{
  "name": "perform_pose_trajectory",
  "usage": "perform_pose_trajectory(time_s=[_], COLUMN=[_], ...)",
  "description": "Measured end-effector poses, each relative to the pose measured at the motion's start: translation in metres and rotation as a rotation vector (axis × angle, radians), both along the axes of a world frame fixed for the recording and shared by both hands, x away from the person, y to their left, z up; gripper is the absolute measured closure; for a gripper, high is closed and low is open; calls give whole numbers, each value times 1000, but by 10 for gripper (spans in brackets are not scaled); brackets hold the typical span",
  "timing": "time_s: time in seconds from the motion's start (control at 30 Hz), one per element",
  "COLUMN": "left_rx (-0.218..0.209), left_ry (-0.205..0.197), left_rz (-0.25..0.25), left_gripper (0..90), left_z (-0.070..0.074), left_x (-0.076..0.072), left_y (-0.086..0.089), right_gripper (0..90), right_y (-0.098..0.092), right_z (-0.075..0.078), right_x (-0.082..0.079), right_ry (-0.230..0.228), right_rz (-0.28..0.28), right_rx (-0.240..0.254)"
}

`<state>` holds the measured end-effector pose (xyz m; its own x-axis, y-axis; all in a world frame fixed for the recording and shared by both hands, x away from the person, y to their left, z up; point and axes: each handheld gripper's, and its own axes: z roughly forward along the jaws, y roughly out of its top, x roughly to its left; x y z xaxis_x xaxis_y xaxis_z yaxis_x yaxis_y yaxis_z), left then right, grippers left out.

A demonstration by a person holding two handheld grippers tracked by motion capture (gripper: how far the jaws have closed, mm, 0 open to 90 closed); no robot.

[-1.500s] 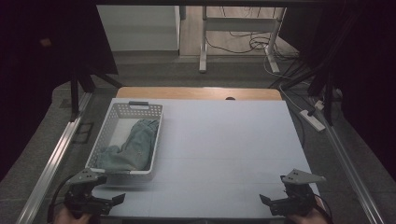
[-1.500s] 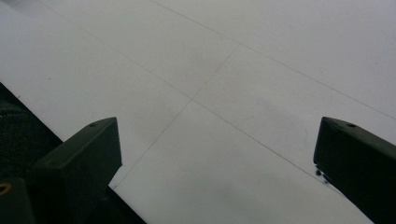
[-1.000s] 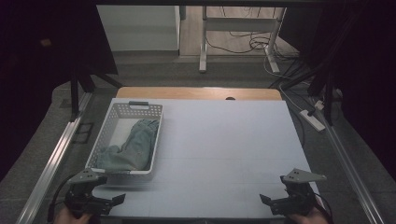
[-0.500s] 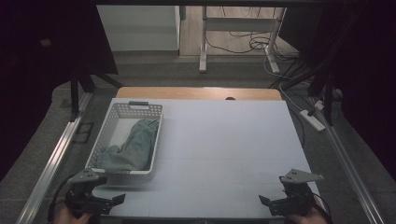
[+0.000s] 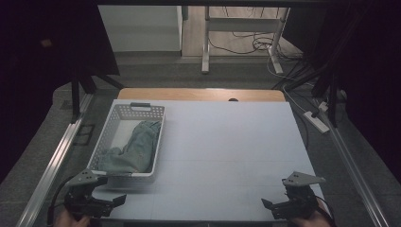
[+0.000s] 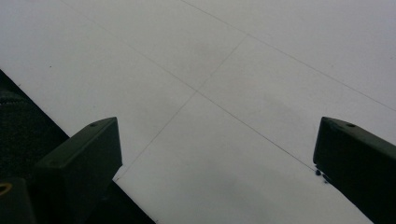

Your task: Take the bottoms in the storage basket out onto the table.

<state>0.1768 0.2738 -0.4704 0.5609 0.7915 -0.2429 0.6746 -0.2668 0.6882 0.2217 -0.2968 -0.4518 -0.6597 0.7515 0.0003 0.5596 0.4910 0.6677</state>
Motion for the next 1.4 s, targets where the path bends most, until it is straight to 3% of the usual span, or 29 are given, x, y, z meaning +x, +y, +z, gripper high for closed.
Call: perform_pose_trajectory(time_s=[0.47, 0.7, 1.13, 1.4], left_rx=[12, -37, 34, 56], left_ry=[-20, -23, -53, -24], left_rz=[-12, -59, -27, -21], left_gripper=[0, 0, 0, 0], left_z=[7, 9, 12, 11], left_x=[3, 9, 20, 34], left_y=[1, 3, 1, -1], right_gripper=[14, 14, 14, 14], right_y=[3, 3, 4, 4], right_z=[-1, -1, -2, -2], right_x=[0, 0, 0, 1], right_ry=[4, 8, 8, 13], right_rz=[21, 23, 25, 26], right_rx=[-27, -31, -36, -42])
